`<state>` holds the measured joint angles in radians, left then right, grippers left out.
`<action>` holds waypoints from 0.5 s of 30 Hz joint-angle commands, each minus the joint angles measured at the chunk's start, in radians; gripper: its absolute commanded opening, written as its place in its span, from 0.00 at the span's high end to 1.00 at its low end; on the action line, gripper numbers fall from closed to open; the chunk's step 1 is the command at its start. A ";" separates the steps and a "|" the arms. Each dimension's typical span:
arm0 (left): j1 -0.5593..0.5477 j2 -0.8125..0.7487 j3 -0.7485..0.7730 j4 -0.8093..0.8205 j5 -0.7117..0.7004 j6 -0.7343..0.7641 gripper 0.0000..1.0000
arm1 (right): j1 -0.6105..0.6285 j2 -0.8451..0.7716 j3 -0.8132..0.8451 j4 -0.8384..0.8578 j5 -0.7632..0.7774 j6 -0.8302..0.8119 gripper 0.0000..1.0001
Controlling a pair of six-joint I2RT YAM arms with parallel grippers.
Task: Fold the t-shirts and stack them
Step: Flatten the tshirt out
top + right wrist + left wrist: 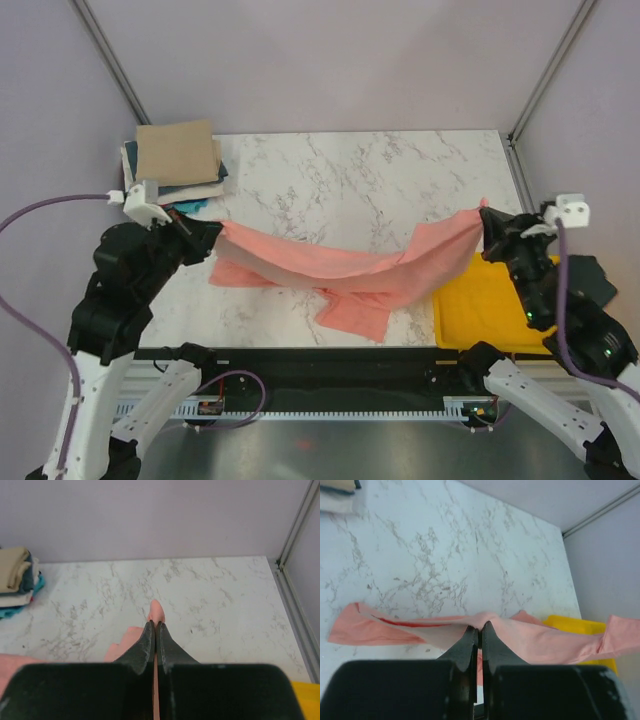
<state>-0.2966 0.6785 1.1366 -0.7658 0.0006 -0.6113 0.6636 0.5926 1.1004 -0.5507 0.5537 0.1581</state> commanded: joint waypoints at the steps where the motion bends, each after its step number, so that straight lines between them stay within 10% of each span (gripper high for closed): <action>1: 0.001 -0.051 0.147 -0.118 -0.056 0.097 0.98 | -0.004 -0.112 0.078 0.072 -0.096 -0.074 1.00; 15: 0.001 -0.212 0.508 0.026 -0.111 0.367 0.98 | -0.013 -0.183 0.424 0.158 -0.279 -0.181 1.00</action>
<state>-0.2970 0.4446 1.6341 -0.8112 -0.0555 -0.3687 0.6544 0.3412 1.4223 -0.4610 0.2714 0.0509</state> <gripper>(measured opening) 0.038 0.011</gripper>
